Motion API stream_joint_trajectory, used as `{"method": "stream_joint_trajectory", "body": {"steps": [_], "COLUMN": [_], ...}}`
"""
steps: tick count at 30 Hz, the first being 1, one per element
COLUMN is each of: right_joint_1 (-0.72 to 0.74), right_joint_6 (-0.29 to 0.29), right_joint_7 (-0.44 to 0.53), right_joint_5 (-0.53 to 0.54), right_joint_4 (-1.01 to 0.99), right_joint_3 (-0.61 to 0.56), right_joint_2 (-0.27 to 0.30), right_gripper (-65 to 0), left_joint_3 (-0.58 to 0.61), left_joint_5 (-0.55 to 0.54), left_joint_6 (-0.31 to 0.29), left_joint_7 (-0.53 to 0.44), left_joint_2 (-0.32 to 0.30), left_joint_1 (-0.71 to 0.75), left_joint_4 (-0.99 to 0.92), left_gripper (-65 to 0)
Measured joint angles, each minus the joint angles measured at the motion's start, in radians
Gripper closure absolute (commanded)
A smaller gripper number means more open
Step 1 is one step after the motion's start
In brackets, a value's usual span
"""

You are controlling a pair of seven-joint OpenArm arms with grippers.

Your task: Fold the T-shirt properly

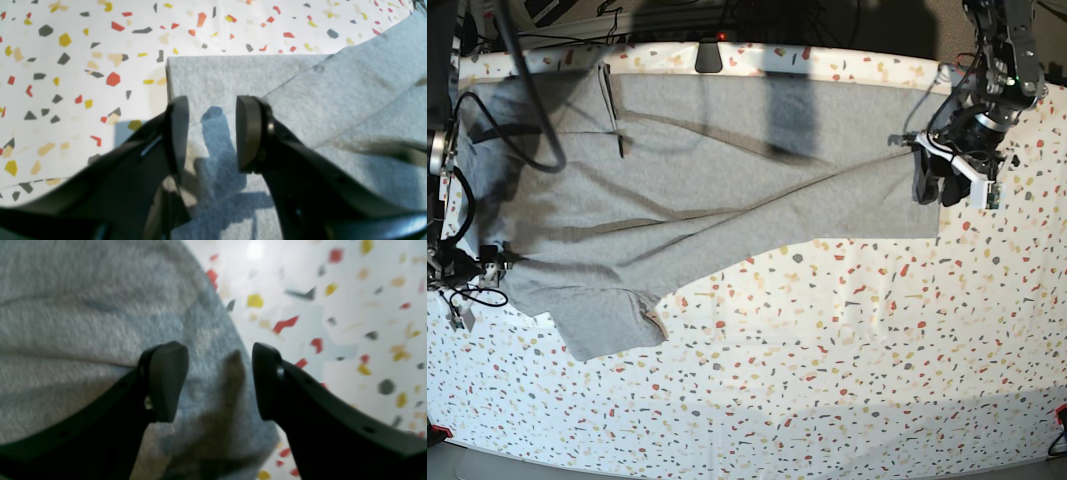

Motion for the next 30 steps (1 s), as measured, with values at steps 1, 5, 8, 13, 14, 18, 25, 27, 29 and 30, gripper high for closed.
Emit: {"method": "stream_joint_trajectory", "body": {"steps": [1,5,8,13,14,18,25,27,29,30], "right_joint_1": [0.001,0.003,0.006,0.008,0.009,0.008,-0.011,-0.014,-0.025,-0.034], "right_joint_6": [0.001,-0.001,-0.004,-0.017,-0.024,-0.025,-0.027,-0.027,-0.027,-0.026], "right_joint_7": [0.026,0.087,0.117,0.14,0.142,0.162,0.181,0.18,0.183,0.185], "right_joint_5": [-0.021,-0.099,-0.129,-0.188,-0.198,-0.203,-0.208,-0.205,-0.201,-0.197], "right_joint_4": [-0.018,-0.077,-0.096,-0.097,-0.097,-0.098,-0.097,-0.097,-0.095,-0.092], "right_joint_3": [0.0,0.002,0.002,0.002,0.002,0.002,0.002,0.002,0.002,0.002], "right_joint_2": [0.002,0.008,0.008,0.007,0.006,0.011,0.034,0.033,0.033,0.033], "right_gripper": [-34.2,-34.2,-34.2,-34.2,-34.2,-34.2,-34.2,-34.2,-34.0,-33.3], "left_joint_3": [0.0,0.0,0.0,0.0,0.0,0.0,0.0,0.0,0.0,0.0], "left_joint_5": [0.001,0.002,0.002,0.002,0.002,0.002,0.002,0.002,0.002,0.002], "left_joint_6": [-0.001,-0.001,-0.001,-0.001,-0.001,-0.001,-0.001,-0.001,-0.001,0.0], "left_joint_7": [0.0,0.002,0.003,0.002,0.003,0.002,0.003,0.002,0.002,0.002], "left_joint_2": [0.0,0.0,0.0,0.0,0.0,0.0,0.0,0.001,0.0,0.0], "left_joint_1": [0.0,0.0,0.0,0.0,0.0,0.0,0.0,0.0,0.0,0.0], "left_joint_4": [0.0,0.0,0.0,0.0,0.0,0.0,0.0,0.0,0.0,0.0], "left_gripper": [-23.3,-23.3,-23.3,-23.3,-23.3,-23.3,-23.2,-23.3,-23.2,-23.2]}}
